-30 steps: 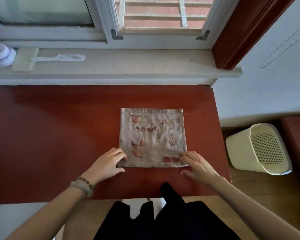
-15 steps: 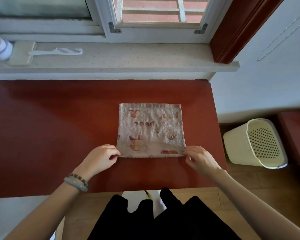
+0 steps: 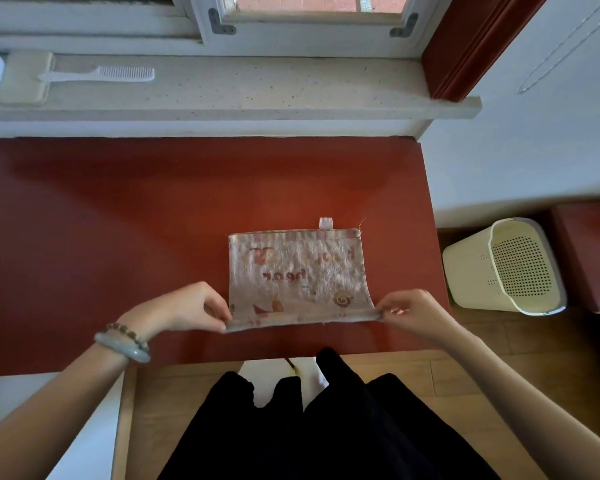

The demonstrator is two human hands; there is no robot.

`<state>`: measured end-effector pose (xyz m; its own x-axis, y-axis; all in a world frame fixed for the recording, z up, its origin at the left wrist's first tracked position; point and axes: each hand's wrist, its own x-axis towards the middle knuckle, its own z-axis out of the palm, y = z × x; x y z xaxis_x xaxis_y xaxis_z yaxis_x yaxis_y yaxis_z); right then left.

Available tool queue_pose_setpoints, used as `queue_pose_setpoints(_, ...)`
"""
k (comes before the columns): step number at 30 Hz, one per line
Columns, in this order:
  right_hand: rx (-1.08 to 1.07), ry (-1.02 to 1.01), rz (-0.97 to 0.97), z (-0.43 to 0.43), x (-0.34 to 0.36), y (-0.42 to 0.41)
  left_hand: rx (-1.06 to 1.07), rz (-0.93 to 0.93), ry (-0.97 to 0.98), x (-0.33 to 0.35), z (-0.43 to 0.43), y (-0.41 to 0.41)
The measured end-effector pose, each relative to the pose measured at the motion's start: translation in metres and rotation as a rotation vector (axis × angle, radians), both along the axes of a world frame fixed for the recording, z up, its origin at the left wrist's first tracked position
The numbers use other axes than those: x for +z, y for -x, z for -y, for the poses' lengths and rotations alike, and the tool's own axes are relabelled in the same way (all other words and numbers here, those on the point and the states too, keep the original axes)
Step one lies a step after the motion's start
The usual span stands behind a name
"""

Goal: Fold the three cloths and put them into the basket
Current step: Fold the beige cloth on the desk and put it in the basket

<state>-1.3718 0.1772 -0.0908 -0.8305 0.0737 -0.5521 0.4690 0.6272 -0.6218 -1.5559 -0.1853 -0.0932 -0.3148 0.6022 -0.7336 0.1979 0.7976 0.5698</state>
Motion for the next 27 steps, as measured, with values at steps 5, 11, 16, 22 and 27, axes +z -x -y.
queue_pose_setpoints(5, -0.375, 0.112, -0.116, -0.007, -0.003, 0.051, 0.387, -0.102, -0.158, -0.001, -0.008, 0.037)
queue_pose_setpoints(11, -0.54, -0.013, -0.15, -0.004, -0.028, 0.108, 0.718, -0.148, -0.219, -0.024, -0.03, 0.063)
queue_pose_setpoints(16, -0.494, -0.122, -0.151, -0.003, -0.042, 0.125, 0.761, -0.248, -0.146, -0.04, -0.038, 0.068)
queue_pose_setpoints(22, -0.43, -0.18, -0.158, -0.002, -0.049, 0.129, 0.781, -0.384, -0.131, -0.042, -0.045, 0.068)
queue_pose_setpoints(27, -0.331, -0.268, -0.189, -0.003, -0.045, 0.127, 0.635, -0.715, -0.07, -0.045, -0.055, 0.049)
